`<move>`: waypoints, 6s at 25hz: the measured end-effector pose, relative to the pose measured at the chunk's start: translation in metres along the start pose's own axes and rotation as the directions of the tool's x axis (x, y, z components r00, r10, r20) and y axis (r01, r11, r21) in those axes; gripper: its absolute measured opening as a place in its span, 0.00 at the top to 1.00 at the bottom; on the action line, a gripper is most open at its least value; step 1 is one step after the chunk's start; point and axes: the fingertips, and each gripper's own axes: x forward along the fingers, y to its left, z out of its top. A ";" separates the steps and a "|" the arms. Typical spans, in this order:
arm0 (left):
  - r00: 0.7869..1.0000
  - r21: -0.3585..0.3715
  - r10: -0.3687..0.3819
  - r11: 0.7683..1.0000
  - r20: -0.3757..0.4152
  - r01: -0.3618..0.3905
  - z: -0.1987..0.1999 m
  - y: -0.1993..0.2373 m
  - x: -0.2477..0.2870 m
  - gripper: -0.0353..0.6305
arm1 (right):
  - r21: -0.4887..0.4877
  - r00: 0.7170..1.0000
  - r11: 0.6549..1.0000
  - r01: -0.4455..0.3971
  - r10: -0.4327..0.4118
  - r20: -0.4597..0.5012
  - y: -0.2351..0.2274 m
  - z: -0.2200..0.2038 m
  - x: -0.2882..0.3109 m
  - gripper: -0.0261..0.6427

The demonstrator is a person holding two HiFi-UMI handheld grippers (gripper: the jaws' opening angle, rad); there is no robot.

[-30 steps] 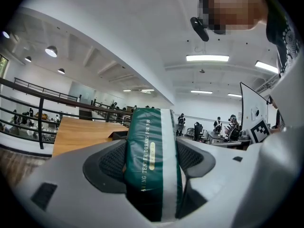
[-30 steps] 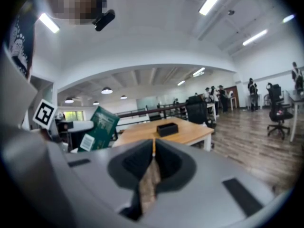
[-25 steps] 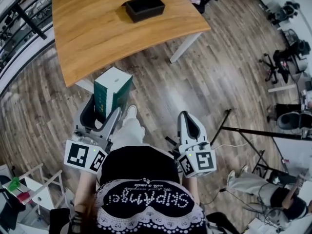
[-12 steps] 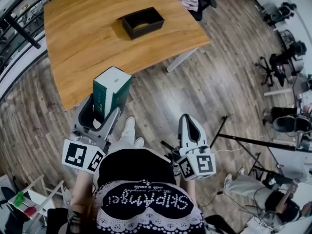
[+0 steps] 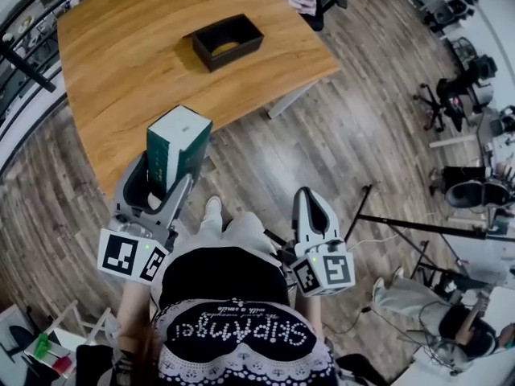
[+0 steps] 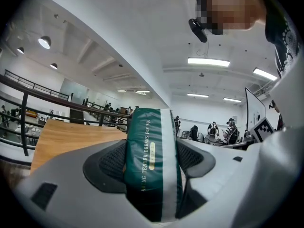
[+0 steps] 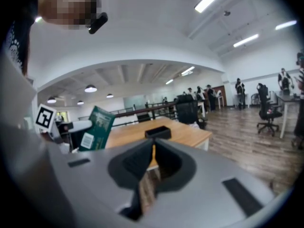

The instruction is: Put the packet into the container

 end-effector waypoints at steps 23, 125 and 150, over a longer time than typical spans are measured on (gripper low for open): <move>0.986 -0.028 0.165 0.986 -0.004 -0.165 0.000 0.036 0.047 0.42 | 0.007 0.992 0.993 -0.114 0.114 -0.055 -0.030 0.014 0.086 0.91; 0.895 -0.088 0.437 0.899 0.087 -0.430 0.064 0.149 0.272 0.43 | 0.007 0.922 0.933 -0.360 0.357 -0.148 -0.115 0.122 0.413 0.91; 0.887 -0.071 0.449 0.893 0.106 -0.444 0.072 0.152 0.267 0.43 | -0.051 0.947 0.947 -0.318 0.314 -0.068 -0.149 0.170 0.410 0.91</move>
